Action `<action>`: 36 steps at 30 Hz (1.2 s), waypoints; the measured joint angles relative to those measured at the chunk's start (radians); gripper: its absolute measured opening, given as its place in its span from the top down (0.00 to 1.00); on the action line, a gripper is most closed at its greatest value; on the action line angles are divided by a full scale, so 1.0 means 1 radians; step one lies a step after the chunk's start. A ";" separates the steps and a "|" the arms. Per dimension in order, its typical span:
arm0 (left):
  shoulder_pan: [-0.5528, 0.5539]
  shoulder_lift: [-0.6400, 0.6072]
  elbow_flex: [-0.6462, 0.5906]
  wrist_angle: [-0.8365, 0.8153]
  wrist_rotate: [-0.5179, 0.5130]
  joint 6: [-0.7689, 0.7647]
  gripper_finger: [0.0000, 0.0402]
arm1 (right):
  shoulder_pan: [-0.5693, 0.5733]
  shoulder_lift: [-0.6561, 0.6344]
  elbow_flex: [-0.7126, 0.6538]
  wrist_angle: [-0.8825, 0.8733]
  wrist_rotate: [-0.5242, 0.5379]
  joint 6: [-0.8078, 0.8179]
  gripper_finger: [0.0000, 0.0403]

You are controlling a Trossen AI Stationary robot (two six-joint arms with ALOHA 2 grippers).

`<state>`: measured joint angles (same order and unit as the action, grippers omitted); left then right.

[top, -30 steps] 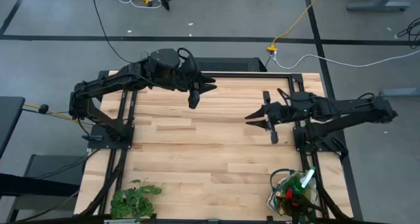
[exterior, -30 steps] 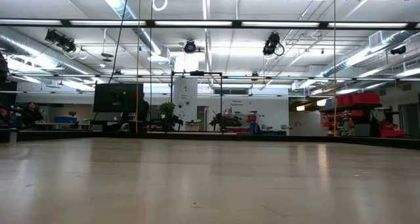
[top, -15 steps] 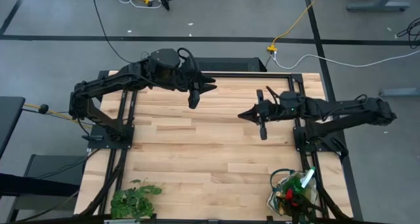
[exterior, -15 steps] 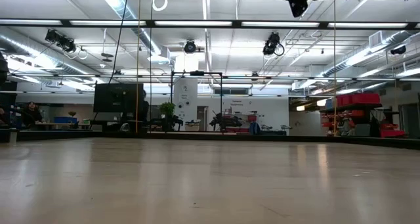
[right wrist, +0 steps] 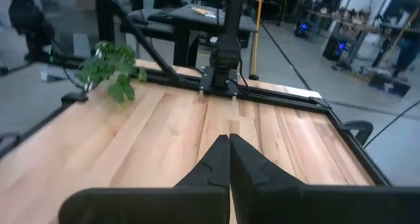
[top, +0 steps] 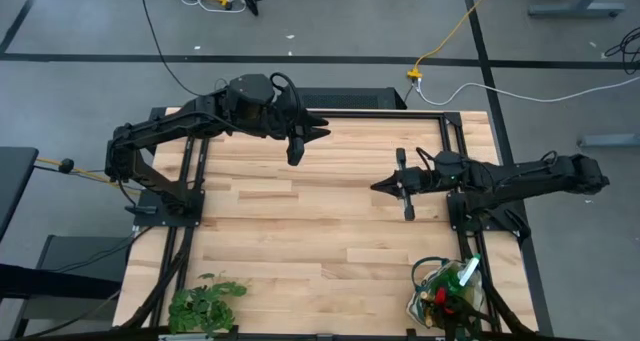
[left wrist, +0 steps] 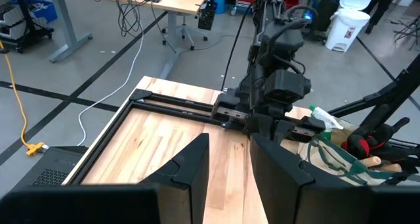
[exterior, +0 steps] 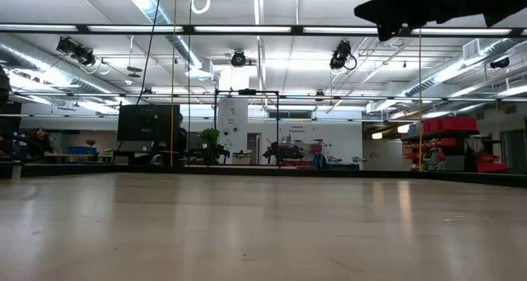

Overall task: Pick & Place Garden tools in Gardening bag
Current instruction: Return to Home Position

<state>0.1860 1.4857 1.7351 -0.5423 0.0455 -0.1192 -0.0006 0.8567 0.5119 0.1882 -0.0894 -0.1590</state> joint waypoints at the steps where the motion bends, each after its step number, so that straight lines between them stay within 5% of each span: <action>1: 0.000 0.000 0.000 0.000 0.000 0.000 0.71 | 0.000 -0.011 -0.015 0.005 -0.003 -0.018 1.00; 36: 0.000 0.000 0.000 0.006 0.000 0.000 0.71 | -0.045 -0.430 -0.353 0.015 -0.008 -0.086 1.00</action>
<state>0.1857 1.4857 1.7351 -0.5358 0.0456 -0.1188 -0.0452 0.4269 0.1591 0.2037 -0.0978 -0.2451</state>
